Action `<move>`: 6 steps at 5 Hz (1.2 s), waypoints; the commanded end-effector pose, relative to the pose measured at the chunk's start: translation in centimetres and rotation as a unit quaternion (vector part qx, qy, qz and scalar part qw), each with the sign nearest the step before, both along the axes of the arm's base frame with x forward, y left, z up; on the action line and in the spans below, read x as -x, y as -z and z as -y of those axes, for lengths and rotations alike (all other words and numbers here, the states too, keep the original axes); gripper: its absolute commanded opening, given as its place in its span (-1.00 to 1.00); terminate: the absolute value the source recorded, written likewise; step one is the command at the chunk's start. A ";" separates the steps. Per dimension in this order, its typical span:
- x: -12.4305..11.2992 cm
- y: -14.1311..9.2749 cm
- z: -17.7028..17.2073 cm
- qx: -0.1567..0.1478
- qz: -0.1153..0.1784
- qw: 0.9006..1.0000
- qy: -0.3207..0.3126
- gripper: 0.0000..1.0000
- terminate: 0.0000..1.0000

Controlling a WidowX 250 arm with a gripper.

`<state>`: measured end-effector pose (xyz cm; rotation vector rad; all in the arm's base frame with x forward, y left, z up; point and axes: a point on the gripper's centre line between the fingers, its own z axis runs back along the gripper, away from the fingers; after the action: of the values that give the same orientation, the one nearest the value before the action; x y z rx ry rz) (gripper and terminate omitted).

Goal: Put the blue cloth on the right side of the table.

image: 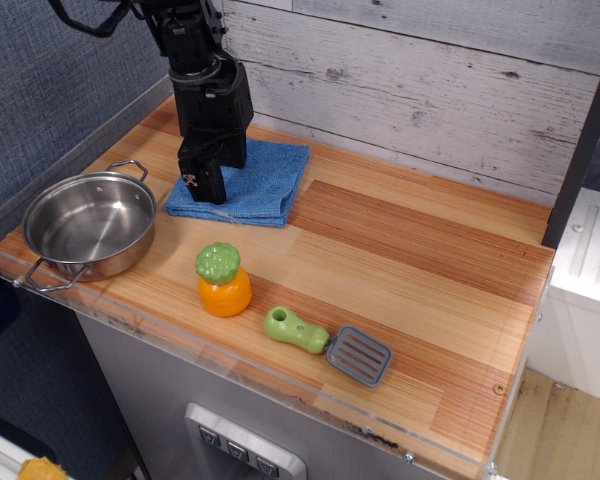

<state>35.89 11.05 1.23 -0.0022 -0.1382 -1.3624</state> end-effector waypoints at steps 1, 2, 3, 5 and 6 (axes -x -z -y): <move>-1.3 -1.4 3.3 0.003 0.022 0.999 0.037 1.00 -1.00; -1.2 -1.7 5.6 0.002 0.023 0.998 0.060 1.00 -1.00; -1.1 -1.8 8.1 0.001 0.019 0.996 0.085 1.00 -1.00; -1.7 -1.9 14.5 0.004 0.021 0.989 0.148 1.00 -1.00; -1.5 -2.1 17.7 0.007 0.022 0.983 0.184 1.00 -1.00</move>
<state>37.18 -7.04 1.80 -0.0462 -0.1548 -1.7316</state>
